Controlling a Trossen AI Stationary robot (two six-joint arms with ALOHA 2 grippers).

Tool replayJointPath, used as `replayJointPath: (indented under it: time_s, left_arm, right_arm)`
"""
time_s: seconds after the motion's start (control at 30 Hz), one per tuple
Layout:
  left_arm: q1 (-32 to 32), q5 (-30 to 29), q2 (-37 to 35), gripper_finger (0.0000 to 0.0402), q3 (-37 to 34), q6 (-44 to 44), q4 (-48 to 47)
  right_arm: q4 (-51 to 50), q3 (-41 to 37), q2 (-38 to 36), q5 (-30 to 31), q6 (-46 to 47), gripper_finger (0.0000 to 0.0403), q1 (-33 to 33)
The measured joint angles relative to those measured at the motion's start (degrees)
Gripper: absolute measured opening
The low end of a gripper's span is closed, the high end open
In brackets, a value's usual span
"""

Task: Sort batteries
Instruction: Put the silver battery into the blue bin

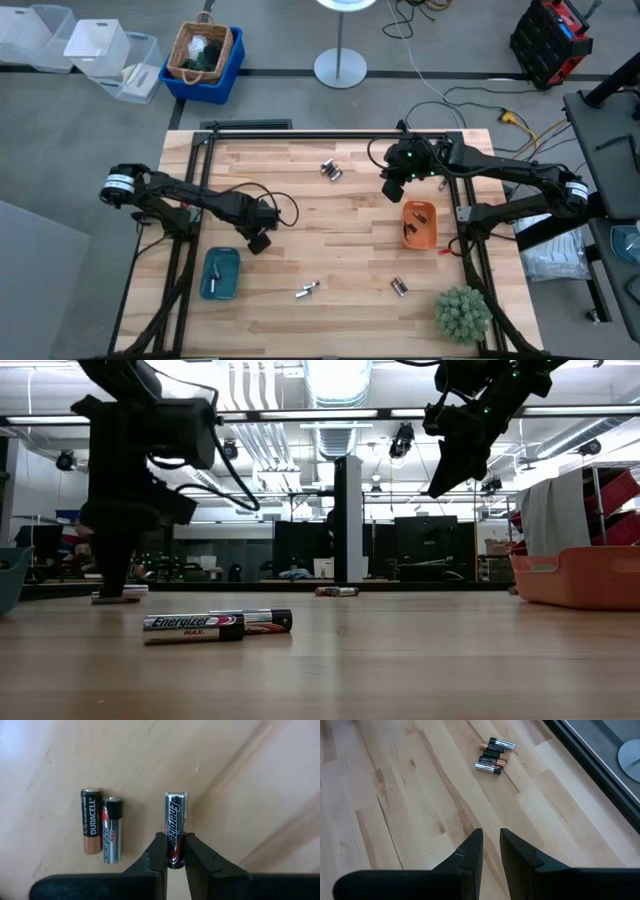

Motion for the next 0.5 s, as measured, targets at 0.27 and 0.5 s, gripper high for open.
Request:
replayJointPath:
  time_s: [0.27,0.5]
  left_arm:
    - [-6.7,-0.4,0.0,0.0022,8.4,1.1,-8.7]
    - [-17.1,1.6,0.0,0.0022,16.9,2.5,-19.6]
  right_arm:
    - [0.0,0.0,0.0,0.0,-0.7,0.0059,0.0]
    - [0.0,0.0,0.0,0.0,-1.0,0.0059,0.0]
